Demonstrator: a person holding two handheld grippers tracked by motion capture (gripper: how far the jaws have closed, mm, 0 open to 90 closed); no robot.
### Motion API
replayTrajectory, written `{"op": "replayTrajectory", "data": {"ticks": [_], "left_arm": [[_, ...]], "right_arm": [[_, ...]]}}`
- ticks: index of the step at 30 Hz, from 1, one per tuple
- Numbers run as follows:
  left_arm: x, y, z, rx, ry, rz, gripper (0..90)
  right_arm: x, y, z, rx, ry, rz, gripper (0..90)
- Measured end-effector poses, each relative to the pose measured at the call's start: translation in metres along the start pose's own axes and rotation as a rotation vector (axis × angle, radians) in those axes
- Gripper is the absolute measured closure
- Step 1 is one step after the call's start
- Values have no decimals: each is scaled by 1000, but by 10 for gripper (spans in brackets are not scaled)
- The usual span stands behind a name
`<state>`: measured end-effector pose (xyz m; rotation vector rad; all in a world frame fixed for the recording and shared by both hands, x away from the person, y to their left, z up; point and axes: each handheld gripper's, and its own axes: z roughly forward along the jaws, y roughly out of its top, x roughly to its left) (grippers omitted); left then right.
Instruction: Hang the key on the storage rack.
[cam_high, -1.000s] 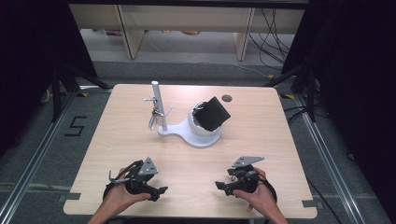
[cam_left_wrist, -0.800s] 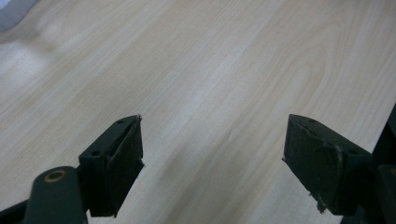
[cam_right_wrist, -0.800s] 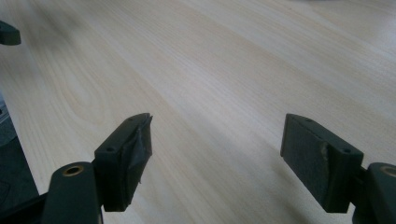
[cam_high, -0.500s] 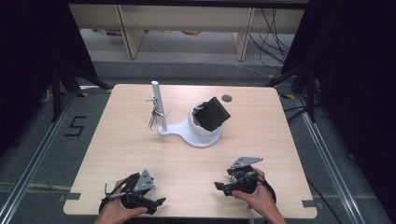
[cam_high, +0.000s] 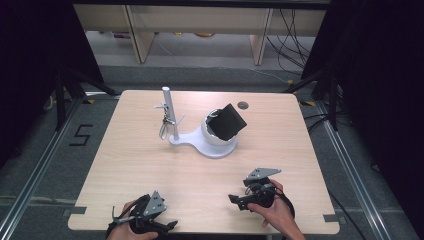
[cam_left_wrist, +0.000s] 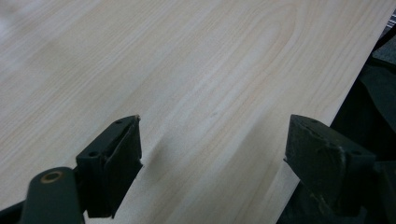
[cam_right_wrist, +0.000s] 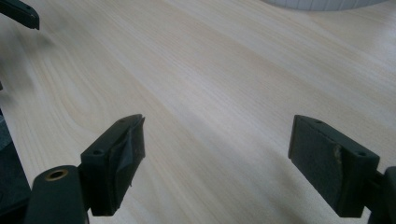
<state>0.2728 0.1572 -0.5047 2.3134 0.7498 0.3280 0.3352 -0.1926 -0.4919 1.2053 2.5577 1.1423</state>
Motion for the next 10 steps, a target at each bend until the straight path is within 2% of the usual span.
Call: {"op": "replayTrajectory", "data": {"ticks": [1,3,4,6,10], "left_arm": [[0,0,0,0,4,-5,183],[3,0,-1,3,18,15,182],[2,-1,-1,-1,11,-12,181],[3,-1,-1,3,19,1,180],[4,-1,-1,0,15,-4,175]], "right_arm": [[-1,0,0,-3,-2,-21,195],[-1,0,0,0,-6,-17,195],[-1,0,0,3,-4,-16,195],[-1,0,0,2,-4,-27,196],[-1,0,1,0,-8,-27,196]]}}
